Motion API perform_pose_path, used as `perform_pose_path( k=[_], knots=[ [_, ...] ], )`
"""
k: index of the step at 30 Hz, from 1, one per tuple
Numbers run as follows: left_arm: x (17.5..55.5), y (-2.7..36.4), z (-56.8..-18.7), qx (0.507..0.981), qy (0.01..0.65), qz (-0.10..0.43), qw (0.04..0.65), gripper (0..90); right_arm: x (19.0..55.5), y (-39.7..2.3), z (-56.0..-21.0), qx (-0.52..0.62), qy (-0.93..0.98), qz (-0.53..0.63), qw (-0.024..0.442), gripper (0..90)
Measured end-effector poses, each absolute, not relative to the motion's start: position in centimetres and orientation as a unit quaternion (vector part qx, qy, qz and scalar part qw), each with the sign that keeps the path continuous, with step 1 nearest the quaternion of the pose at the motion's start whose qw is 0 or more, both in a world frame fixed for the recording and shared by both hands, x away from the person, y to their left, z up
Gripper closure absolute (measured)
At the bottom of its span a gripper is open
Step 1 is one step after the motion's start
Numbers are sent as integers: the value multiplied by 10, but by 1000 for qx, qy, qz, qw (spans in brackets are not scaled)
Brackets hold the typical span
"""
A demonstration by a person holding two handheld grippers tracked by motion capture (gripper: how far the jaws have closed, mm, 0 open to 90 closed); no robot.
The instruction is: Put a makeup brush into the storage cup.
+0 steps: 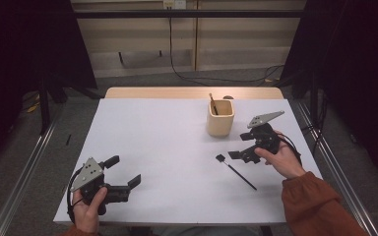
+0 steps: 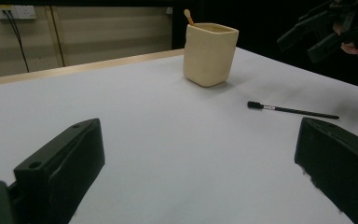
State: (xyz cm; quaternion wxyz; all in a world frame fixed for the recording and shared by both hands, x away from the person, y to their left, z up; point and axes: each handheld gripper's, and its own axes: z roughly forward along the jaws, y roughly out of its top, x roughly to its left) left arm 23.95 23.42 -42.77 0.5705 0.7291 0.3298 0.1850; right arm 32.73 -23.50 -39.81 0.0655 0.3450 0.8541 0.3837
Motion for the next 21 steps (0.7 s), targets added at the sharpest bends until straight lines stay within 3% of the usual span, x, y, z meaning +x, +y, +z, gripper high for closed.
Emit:
perform_pose_path(
  k=[7, 18, 21],
  knots=[
    [240, 234, -428, 730, 329, 185, 570, 14, 335, -229, -405, 344, 887, 308, 16, 108],
    [240, 234, -428, 731, 327, 184, 570, 14, 343, -217, -416, 318, 923, 217, -10, 154],
    [240, 234, -428, 731, 328, 185, 568, 14, 345, -214, -421, 316, 930, 186, -16, 242]
  ],
)
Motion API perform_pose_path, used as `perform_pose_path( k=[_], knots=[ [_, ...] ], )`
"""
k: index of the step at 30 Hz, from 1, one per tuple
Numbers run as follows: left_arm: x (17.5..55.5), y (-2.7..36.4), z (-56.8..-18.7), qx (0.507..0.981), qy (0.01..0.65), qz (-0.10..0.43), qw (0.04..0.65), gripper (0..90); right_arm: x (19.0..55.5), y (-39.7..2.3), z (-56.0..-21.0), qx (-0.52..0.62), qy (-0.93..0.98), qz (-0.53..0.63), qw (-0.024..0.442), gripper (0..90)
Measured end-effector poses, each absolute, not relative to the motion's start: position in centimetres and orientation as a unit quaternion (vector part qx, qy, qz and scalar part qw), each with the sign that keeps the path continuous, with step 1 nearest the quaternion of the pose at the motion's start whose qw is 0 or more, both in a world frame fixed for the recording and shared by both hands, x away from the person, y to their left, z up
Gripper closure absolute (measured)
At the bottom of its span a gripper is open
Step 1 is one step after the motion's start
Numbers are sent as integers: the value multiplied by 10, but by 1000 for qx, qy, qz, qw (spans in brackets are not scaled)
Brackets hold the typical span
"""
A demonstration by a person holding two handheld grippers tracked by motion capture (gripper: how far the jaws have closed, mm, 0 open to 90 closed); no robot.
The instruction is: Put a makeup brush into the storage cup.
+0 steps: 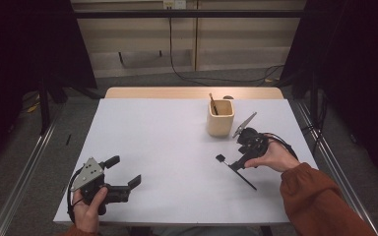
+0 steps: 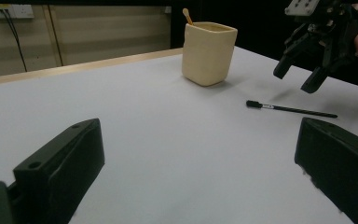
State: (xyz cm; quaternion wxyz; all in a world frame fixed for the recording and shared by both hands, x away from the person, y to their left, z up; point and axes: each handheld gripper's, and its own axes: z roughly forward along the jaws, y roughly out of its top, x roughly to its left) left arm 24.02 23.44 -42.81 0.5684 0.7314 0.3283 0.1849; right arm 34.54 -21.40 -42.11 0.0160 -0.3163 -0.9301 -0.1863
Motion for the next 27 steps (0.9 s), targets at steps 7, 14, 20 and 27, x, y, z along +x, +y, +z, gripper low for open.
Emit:
perform_pose_path(
  k=[7, 14, 20, 27],
  knots=[
    [240, 234, -428, 732, 327, 185, 568, 14, 350, -207, -431, -315, -935, -159, 36, 409],
    [240, 234, -428, 731, 329, 185, 568, 14, 354, -203, -436, -316, -937, -143, 42, 518],
    [240, 234, -428, 732, 330, 186, 567, 14, 357, -199, -441, -315, -939, -131, 50, 594],
    [240, 234, -429, 732, 330, 186, 566, 13, 360, -195, -447, -314, -940, -122, 53, 664]
  ],
)
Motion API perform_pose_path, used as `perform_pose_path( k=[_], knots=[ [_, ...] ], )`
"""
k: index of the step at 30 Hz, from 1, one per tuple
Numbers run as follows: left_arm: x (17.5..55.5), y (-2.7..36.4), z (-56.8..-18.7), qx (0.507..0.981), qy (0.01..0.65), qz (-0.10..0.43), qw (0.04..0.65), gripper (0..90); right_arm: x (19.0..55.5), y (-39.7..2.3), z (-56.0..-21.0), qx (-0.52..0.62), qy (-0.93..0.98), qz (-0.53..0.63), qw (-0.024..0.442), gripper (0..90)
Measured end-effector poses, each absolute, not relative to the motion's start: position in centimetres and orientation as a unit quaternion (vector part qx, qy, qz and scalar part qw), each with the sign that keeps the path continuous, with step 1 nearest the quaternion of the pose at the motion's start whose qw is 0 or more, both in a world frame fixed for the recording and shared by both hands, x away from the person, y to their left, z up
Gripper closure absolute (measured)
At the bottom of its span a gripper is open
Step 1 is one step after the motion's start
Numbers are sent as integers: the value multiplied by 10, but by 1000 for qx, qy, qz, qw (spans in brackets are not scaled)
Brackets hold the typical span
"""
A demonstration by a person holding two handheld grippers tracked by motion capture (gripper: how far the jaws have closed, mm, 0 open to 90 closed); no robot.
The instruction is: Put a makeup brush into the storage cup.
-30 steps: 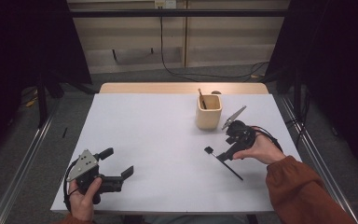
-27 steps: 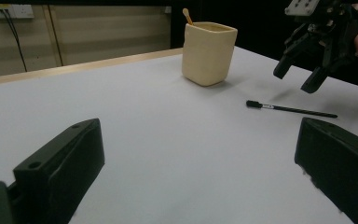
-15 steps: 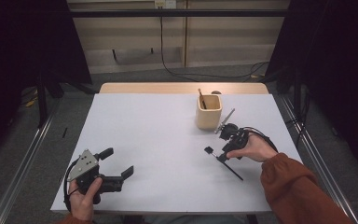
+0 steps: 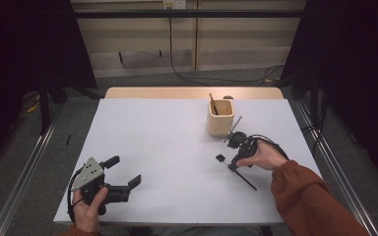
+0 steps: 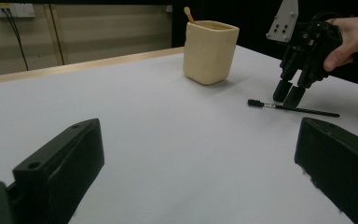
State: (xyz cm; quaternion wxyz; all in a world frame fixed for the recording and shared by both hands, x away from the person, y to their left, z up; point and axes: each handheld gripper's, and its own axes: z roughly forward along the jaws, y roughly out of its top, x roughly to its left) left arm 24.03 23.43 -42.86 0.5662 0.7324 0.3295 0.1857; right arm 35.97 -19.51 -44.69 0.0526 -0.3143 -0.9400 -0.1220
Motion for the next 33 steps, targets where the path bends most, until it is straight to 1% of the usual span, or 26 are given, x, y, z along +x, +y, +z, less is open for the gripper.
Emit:
perform_pose_path(
  k=[5, 10, 17, 23, 33],
  knots=[
    [240, 235, -429, 733, 329, 186, 566, 13, 360, -192, -449, -314, -941, -113, 51, 698],
    [240, 234, -429, 732, 331, 186, 566, 13, 360, -188, -450, -305, -946, -100, 43, 704],
    [240, 235, -429, 732, 332, 186, 566, 13, 360, -184, -450, -305, -948, -82, 29, 774],
    [241, 235, -429, 733, 330, 186, 565, 13, 361, -186, -450, -308, -948, -79, 25, 858],
    [241, 235, -430, 733, 331, 185, 565, 13, 362, -194, -451, -326, -938, -109, 37, 860]
  ],
)
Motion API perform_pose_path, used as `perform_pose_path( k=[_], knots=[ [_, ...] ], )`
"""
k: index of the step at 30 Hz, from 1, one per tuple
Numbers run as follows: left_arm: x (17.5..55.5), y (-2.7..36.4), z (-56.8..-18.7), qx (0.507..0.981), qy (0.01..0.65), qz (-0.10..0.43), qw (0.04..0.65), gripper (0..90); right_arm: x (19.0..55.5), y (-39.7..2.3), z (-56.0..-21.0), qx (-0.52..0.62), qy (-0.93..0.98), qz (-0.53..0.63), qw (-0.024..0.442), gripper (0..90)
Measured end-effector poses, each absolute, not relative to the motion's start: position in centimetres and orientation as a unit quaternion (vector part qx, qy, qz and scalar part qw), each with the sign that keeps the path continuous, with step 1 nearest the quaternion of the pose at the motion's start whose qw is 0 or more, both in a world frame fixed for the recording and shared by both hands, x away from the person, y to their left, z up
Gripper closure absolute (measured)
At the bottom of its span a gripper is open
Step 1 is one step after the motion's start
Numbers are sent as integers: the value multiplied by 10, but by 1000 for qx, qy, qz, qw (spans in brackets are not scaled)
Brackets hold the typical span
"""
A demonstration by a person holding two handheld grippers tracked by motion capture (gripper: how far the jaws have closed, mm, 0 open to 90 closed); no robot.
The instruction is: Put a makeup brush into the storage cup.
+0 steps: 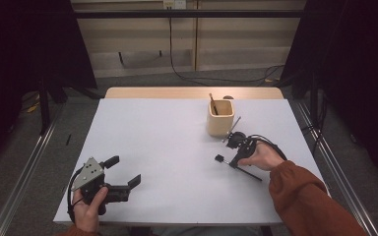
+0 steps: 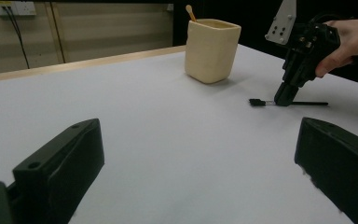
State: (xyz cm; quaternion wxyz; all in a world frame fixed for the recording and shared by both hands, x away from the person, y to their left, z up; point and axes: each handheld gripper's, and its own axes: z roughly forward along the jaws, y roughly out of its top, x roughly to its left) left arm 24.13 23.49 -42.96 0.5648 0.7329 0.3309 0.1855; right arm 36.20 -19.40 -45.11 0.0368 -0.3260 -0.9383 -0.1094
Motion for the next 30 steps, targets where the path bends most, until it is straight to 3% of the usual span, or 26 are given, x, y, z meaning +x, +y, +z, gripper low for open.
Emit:
perform_pose_path(
  k=[30],
  knots=[
    [241, 236, -429, 731, 333, 187, 565, 12, 352, -210, -423, -327, -922, -203, 34, 860]
  ],
)
